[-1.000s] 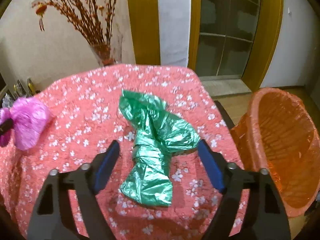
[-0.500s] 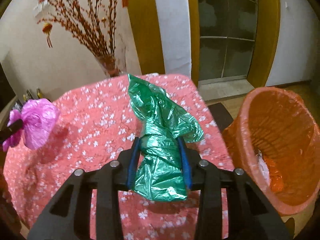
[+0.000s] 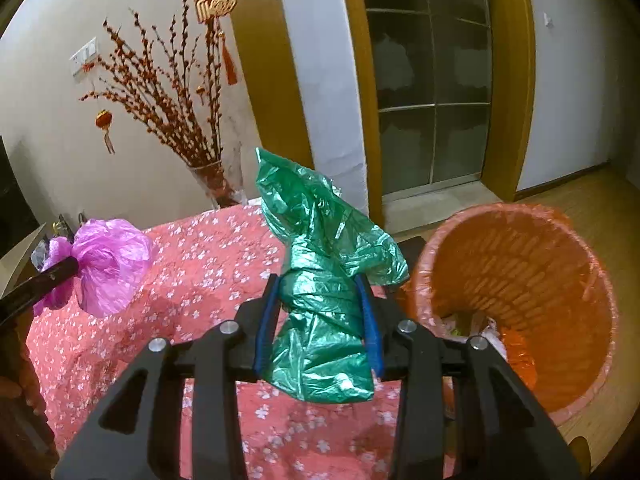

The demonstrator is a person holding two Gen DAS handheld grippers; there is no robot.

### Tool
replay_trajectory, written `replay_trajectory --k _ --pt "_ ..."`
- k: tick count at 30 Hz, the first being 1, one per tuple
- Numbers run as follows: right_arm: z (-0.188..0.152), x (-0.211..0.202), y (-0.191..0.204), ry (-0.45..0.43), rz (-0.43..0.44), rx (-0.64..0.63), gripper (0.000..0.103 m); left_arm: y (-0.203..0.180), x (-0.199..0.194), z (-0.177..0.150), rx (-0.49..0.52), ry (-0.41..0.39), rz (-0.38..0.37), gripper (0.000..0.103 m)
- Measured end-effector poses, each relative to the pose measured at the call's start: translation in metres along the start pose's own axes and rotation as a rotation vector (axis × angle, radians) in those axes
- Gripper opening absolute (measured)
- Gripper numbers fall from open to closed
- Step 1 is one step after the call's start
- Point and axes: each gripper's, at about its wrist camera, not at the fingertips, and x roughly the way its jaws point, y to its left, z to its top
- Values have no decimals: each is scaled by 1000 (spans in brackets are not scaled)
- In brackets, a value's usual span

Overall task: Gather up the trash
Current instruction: 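Carry the purple bag and green bag over the orange basket, then open both tools to drop the bags into the basket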

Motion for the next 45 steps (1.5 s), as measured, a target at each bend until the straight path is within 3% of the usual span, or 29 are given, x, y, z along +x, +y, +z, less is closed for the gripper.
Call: replay_trajectory --k 17,34,45 --pt "6 -32 -55 -93 -77 110 37 -86 11 1 81 23 -149 54" --pt "11 -80 -139 -216 -181 252 37 -203 31 -2 150 43 -347 54" --pt "12 -91 -184 -261 -194 351 37 -250 53 -7 179 86 -414 54"
